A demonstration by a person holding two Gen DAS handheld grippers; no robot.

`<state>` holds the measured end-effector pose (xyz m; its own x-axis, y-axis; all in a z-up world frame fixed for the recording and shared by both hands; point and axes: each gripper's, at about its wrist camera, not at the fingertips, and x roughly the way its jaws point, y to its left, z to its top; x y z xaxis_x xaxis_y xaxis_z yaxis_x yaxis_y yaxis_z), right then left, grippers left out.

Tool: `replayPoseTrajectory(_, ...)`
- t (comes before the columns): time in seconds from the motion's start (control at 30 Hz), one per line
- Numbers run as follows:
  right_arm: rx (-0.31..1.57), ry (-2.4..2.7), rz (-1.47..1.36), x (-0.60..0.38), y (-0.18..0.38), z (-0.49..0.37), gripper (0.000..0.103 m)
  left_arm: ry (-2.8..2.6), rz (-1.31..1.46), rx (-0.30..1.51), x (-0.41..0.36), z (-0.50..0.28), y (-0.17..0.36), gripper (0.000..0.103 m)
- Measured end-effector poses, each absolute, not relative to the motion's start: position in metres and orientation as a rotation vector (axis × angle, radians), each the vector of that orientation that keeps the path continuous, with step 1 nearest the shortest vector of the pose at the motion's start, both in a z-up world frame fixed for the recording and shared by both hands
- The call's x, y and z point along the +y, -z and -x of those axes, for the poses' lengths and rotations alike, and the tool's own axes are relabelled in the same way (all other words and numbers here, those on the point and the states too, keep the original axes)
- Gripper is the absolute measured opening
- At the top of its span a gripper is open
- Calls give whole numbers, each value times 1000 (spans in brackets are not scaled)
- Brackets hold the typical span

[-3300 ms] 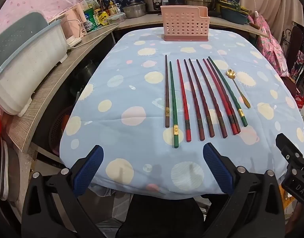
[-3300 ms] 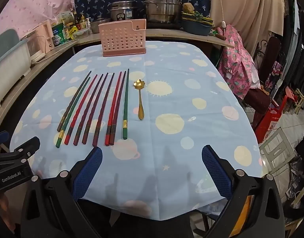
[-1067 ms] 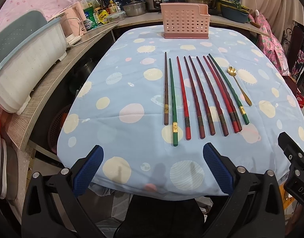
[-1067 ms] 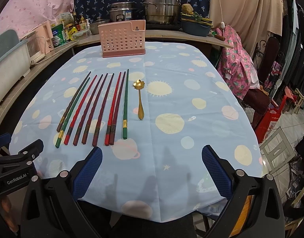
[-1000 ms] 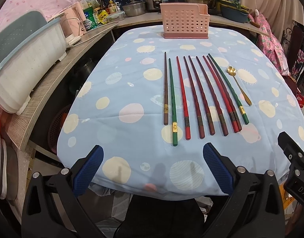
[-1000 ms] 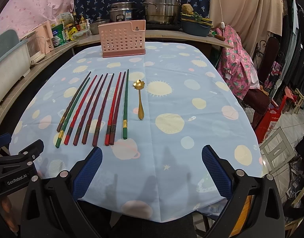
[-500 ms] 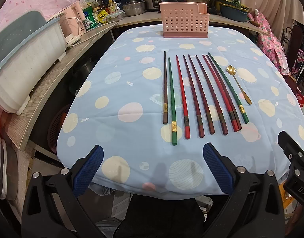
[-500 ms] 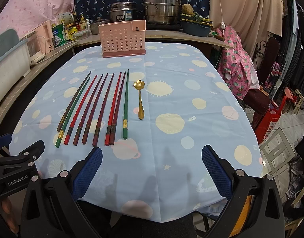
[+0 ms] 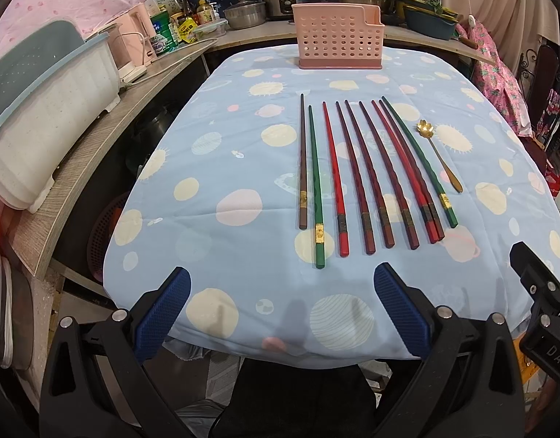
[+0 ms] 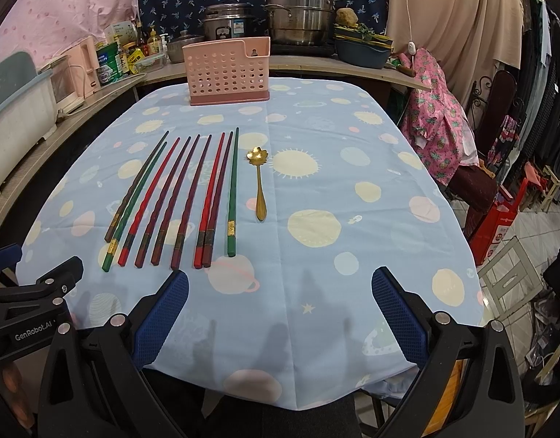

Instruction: Organize utensils

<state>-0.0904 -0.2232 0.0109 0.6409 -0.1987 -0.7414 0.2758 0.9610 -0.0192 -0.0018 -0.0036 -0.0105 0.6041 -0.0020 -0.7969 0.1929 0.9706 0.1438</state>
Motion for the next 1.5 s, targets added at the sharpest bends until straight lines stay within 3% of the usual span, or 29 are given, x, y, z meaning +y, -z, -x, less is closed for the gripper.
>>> replayPoseTrajectory(0.57, 845, 279, -110, -230, -8, 79, 96, 87, -111, 965, 19, -40, 20, 95)
replayPoseTrajectory(0.9, 855, 285, -133, -243, -7, 53, 96, 109, -134, 1022, 10, -79, 47, 85)
replayPoseTrajectory(1.03, 857, 277, -139, -245, -7, 43, 96, 111, -134, 1055, 7, -90, 56, 74)
replayPoseTrajectory(1.2, 866, 263, -143, -246, -4, 29, 95, 112, -130, 1078, 10, -97, 62, 70)
replayPoseTrajectory(1.33, 880, 241, -161, -248, 1, 16, 88, 114, -129, 1076, 9, -102, 62, 69)
replayPoseTrajectory(1.5, 902, 225, -168, -254, 12, -2, 70, 118, -128, 1071, 7, -109, 60, 55)
